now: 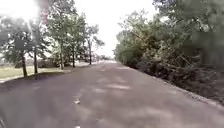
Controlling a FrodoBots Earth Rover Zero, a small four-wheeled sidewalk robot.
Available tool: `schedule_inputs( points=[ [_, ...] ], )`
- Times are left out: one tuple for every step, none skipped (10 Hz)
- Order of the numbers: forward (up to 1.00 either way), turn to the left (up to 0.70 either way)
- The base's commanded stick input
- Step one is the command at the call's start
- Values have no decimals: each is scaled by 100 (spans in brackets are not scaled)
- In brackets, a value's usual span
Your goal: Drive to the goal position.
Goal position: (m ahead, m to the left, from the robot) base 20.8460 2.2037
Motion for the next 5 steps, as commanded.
schedule_inputs(
  points=[
    [100,-5],
    [100,-5],
    [100,-5],
    [100,-5],
    [100,-5]
  ],
)
